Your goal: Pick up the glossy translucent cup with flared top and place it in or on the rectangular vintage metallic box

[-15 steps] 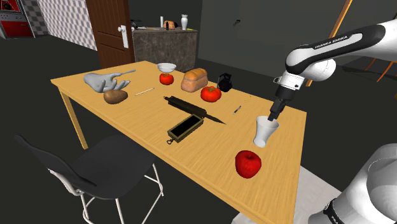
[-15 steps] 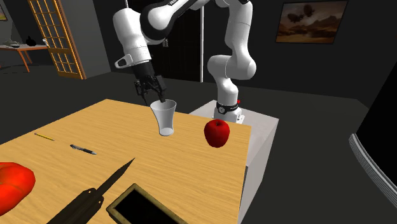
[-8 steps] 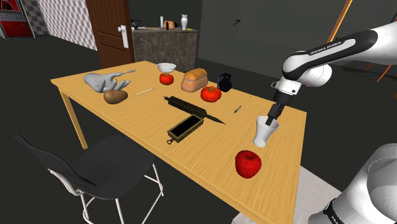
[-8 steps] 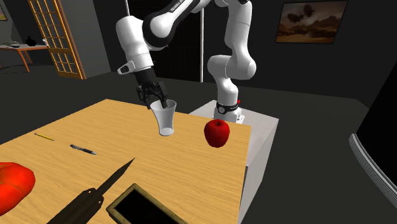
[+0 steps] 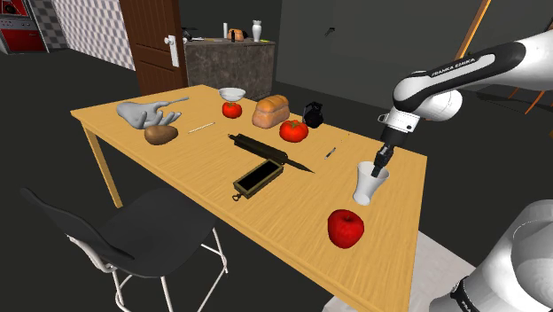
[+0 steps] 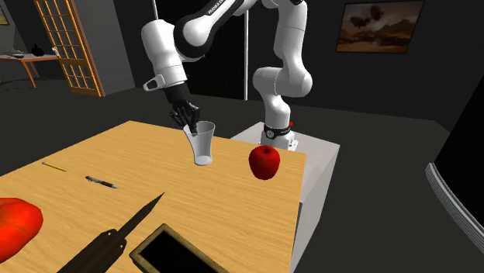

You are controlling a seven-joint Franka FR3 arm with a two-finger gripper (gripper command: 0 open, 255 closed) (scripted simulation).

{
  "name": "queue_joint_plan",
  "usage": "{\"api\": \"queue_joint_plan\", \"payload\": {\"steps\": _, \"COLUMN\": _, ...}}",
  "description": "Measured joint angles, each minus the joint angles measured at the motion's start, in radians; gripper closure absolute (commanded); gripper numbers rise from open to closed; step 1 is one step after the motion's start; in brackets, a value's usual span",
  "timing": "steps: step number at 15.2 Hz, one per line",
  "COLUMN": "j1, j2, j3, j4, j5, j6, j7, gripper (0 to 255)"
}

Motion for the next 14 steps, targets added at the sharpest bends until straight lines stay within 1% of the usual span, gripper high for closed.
{"api": "queue_joint_plan", "payload": {"steps": 7, "j1": 0.000, "j2": -0.003, "j3": 0.001, "j4": 0.003, "j5": -0.002, "j6": -0.006, "j7": 0.003, "gripper": 255}}
{"api": "queue_joint_plan", "payload": {"steps": 14, "j1": -0.009, "j2": -0.052, "j3": 0.014, "j4": 0.050, "j5": -0.028, "j6": -0.093, "j7": 0.040, "gripper": 255}}
